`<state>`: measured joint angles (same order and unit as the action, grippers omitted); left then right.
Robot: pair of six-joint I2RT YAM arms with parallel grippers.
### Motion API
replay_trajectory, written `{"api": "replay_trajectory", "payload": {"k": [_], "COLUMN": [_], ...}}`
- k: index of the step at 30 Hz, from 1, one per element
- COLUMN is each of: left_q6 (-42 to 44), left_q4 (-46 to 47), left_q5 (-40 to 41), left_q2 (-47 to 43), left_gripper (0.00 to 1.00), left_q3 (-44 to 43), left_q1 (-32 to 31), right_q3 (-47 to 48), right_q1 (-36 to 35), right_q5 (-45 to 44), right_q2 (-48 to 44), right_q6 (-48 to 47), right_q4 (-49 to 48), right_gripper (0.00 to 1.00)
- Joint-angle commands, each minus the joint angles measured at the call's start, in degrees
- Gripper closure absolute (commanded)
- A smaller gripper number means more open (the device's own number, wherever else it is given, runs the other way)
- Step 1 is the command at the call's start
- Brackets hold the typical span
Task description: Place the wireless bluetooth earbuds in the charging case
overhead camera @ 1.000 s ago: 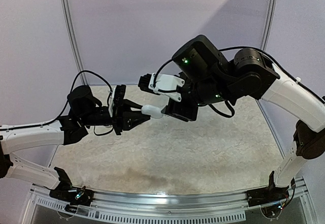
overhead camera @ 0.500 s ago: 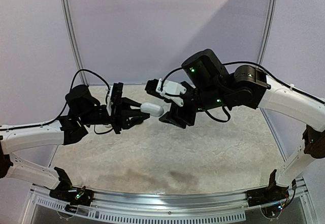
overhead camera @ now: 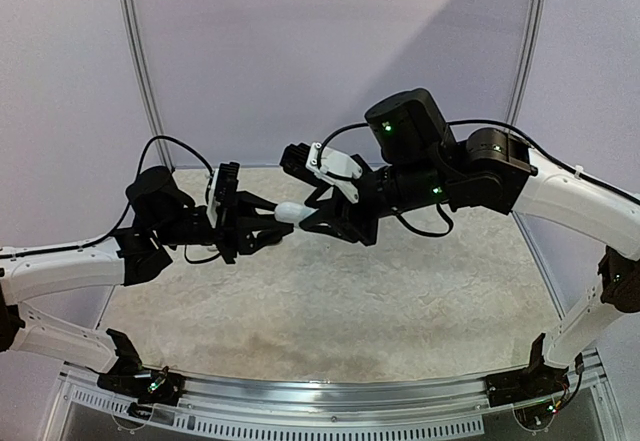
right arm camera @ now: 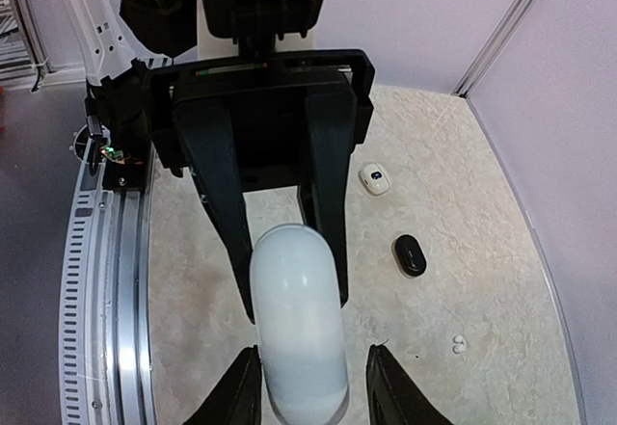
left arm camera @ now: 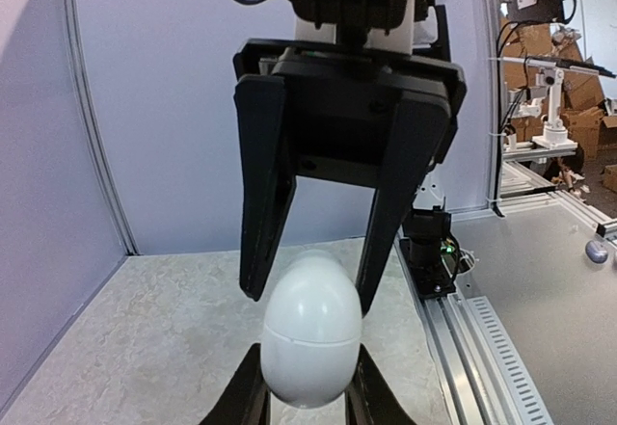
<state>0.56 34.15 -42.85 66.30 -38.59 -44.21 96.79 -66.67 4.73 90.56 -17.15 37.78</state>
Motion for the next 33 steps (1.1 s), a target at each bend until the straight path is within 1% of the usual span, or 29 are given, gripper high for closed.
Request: {"api": "replay_trajectory", "payload": {"k": [1,5,7,9,10,11,13,15,16,17,18,20,21,23,25,28,33], "left_q6": [-0.34,-0.36,-0.36,-0.37,-0.36,-0.31,-0.36,-0.07,0.42,1.16,1.82,3.38,4.11,5.96,8.13,10.24,9.32], "left_q4": [0.74,0.7,0.65,0.57,0.5,0.47,-0.01,-0.93,-1.63,-2.49,-3.37,-4.68,-5.39,-7.06,-9.63,-12.4,-11.31], "left_q5": [0.03,0.05,0.05,0.05,0.05,0.09,0.48,1.09,1.34,1.55,1.69,1.79,1.8,1.87,2.53,4.06,4.09], "left_q2": [-1.02,-1.07,-1.07,-1.08,-1.09,-1.09,-1.09,-1.09,-1.04,-0.96,-0.95,-1.0,-1.0,-0.96,-1.08,-1.3,-1.29], "left_gripper": [1.0,1.0,1.0,1.0,1.0,1.0,1.0,1.0,1.0,0.96,0.9,0.68,0.6,0.49,0.45,0.46,0.46], "left_q3": [-0.17,-0.26,-0.26,-0.34,-0.35,-0.3,-0.26,-0.26,-0.3,-0.41,-0.49,-0.74,-0.85,-1.23,-1.8,-2.1,-2.2], "left_q1": [-0.72,-0.79,-0.79,-0.79,-0.79,-0.79,-0.79,-0.79,-0.87,-0.88,-0.88,-0.88,-0.93,-0.97,-1.06,-1.15,-1.32], "right_q3": [1.05,1.1,1.2,1.54,1.82,2.28,3.12,3.86,4.25,4.73,5.25,7.01,8.42,12.17,15.83,19.26,22.38], "right_q1": [0.2,0.19,0.22,0.17,0.19,0.18,0.2,0.21,0.14,0.15,0.11,0.21,0.19,0.14,0.11,0.08,-0.1], "right_q5": [0.3,-0.07,0.11,0.48,0.7,0.98,1.5,1.81,1.77,1.65,1.5,0.46,-0.19,-1.1,-1.61,-1.9,-3.07], "right_q2": [0.65,0.87,1.01,1.07,1.1,1.18,1.28,1.29,1.28,1.28,1.36,1.73,2.05,4.0,6.06,7.66,9.28], "right_q6": [0.54,0.54,0.53,0.41,0.28,0.2,-0.23,-0.62,-0.93,-1.15,-1.55,-2.48,-2.88,-3.56,-3.81,-4.45,-6.06], "right_q4": [2.21,2.88,2.48,2.11,2.11,2.22,2.57,3.13,3.53,4.43,5.01,8.27,10.49,15.56,19.55,22.65,25.93], "right_gripper": [0.62,0.62,0.65,0.73,0.78,0.84,0.93,1.0,1.0,1.0,1.0,1.0,1.0,1.0,1.0,1.0,1.0]}}
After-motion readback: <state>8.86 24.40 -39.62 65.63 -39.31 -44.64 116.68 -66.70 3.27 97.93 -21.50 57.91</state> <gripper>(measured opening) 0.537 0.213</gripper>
